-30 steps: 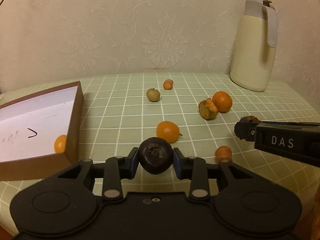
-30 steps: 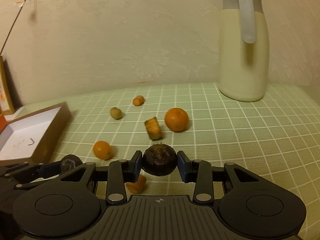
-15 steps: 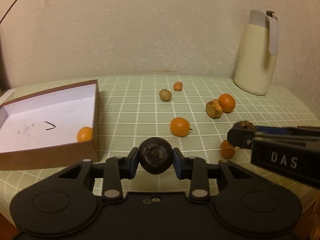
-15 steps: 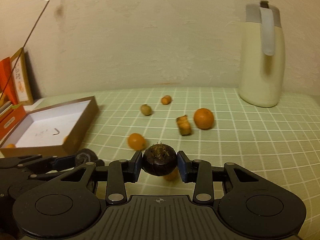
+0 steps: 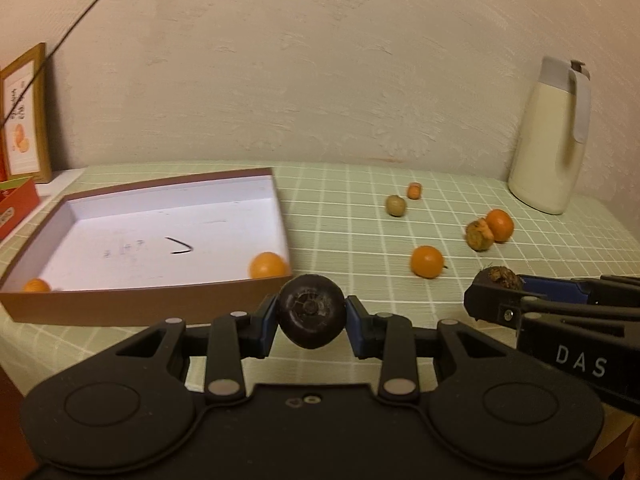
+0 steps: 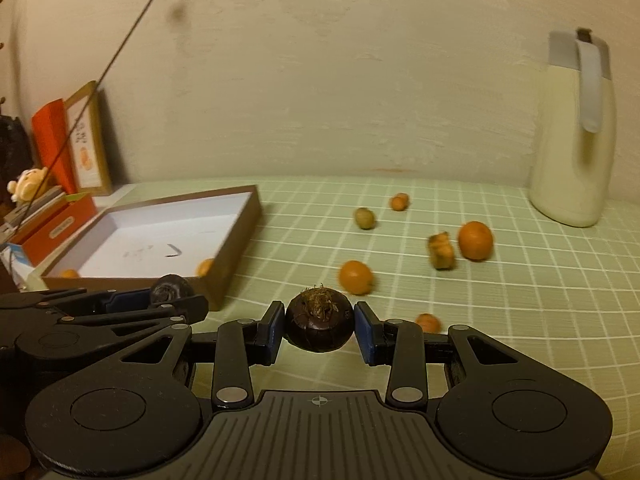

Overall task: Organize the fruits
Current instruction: 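Lift the chestnut with the right gripper and carry it over the box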

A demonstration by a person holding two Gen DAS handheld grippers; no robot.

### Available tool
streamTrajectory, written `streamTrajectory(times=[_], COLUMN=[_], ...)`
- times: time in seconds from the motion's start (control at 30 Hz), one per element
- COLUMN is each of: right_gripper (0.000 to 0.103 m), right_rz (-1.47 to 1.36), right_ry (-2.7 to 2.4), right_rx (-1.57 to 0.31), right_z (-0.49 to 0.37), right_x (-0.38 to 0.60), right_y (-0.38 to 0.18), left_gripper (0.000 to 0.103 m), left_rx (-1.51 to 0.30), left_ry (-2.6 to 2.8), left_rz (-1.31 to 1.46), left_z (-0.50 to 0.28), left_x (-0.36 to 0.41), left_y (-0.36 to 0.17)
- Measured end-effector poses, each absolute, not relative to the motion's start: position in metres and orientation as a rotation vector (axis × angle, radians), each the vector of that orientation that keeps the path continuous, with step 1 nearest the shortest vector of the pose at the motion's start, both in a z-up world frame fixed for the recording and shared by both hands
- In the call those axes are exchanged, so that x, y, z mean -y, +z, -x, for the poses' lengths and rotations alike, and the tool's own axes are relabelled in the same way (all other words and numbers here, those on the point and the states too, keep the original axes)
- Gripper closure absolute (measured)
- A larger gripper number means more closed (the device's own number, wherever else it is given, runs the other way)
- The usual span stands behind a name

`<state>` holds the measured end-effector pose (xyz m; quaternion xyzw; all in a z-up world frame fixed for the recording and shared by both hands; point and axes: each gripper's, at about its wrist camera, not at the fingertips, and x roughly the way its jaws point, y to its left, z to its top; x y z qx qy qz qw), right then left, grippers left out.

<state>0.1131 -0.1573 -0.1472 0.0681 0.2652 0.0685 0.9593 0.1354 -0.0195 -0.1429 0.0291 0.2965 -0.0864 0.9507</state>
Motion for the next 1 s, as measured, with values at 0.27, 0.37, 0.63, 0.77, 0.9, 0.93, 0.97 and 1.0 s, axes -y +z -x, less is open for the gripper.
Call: streamTrajectory(times=[0.27, 0.37, 0.63, 0.77, 0.9, 0.93, 0.97, 1.0], right_gripper=[0.065, 0.065, 0.065, 0.065, 0.065, 0.065, 0.065, 0.065], right_rz=[-0.119, -0.118, -0.103, -0.099, -0.099, -0.098, -0.096, -0.095], right_ry=[0.211, 0.234, 0.29, 0.315, 0.344, 0.35, 0.356, 0.362], right_rx=[-0.515, -0.502, -0.465, -0.445, -0.43, -0.426, -0.422, -0.418], right_z=[-0.112, -0.115, -0.118, -0.12, -0.122, -0.122, -0.123, -0.124], right_x=[0.125, 0.116, 0.092, 0.08, 0.07, 0.066, 0.063, 0.06], right_y=[-0.139, -0.136, -0.127, -0.121, -0.115, -0.113, -0.111, -0.11], left_gripper=[0.077, 0.077, 0.077, 0.077, 0.077, 0.077, 0.077, 0.077], left_rx=[-0.58, -0.573, -0.564, -0.549, -0.54, -0.537, -0.535, -0.533], left_ry=[-0.104, -0.068, 0.015, 0.049, 0.072, 0.077, 0.084, 0.089], left_rz=[-0.028, -0.016, 0.012, 0.029, 0.033, 0.032, 0.032, 0.034], left_z=[-0.13, -0.127, -0.124, -0.122, -0.116, -0.115, -0.114, -0.113], left_x=[-0.019, -0.034, -0.074, -0.09, -0.103, -0.106, -0.109, -0.112], left_y=[-0.128, -0.125, -0.115, -0.107, -0.102, -0.1, -0.099, -0.098])
